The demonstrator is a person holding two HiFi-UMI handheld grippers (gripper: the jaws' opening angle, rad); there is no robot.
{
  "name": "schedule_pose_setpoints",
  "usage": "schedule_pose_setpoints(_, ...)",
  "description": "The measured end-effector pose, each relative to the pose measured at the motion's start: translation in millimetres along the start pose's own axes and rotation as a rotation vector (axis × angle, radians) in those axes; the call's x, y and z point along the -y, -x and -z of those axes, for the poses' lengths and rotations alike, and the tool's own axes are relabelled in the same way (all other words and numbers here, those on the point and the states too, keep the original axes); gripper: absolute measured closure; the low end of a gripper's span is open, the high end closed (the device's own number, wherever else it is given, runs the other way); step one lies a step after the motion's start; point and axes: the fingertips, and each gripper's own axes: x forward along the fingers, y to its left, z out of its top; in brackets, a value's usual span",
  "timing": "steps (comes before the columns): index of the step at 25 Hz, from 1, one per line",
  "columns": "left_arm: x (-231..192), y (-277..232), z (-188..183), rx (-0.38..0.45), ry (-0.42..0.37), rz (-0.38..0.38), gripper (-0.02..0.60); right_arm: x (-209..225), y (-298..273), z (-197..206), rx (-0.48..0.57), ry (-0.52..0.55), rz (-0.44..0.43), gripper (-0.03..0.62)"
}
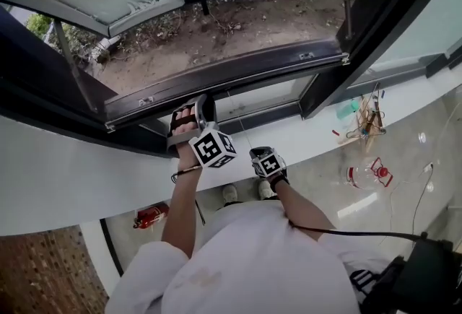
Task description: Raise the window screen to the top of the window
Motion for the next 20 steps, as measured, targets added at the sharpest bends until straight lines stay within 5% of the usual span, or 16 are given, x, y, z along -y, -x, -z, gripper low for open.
schedule_pose_setpoints(5, 2.2, 0.0, 0.6, 0.013, -0.018, -0.033, 0.545, 20.9, 2.3, 14.7, 0.011, 0.045, 0.083, 0.592)
schedule_pose_setpoints(11, 2.2, 0.2, -2.2, 0.051, 0.025, 0.001, 0.548, 21.4, 4.0, 18.1, 0.056, -0.002, 0.050, 0.592)
schedule_pose_setpoints(16, -6.9, 11.8, -5.5, 0.153, 0.240, 0.003, 0.545, 15.4, 5.5, 8.8, 0.073, 0.092, 0.070, 0.592)
schedule_pose_setpoints(20, -11.8, 14.2, -8.1, 0.193, 0.308, -0.013, 0.541, 8.9, 5.0, 7.5, 0.061, 0.175, 0.085, 0.592)
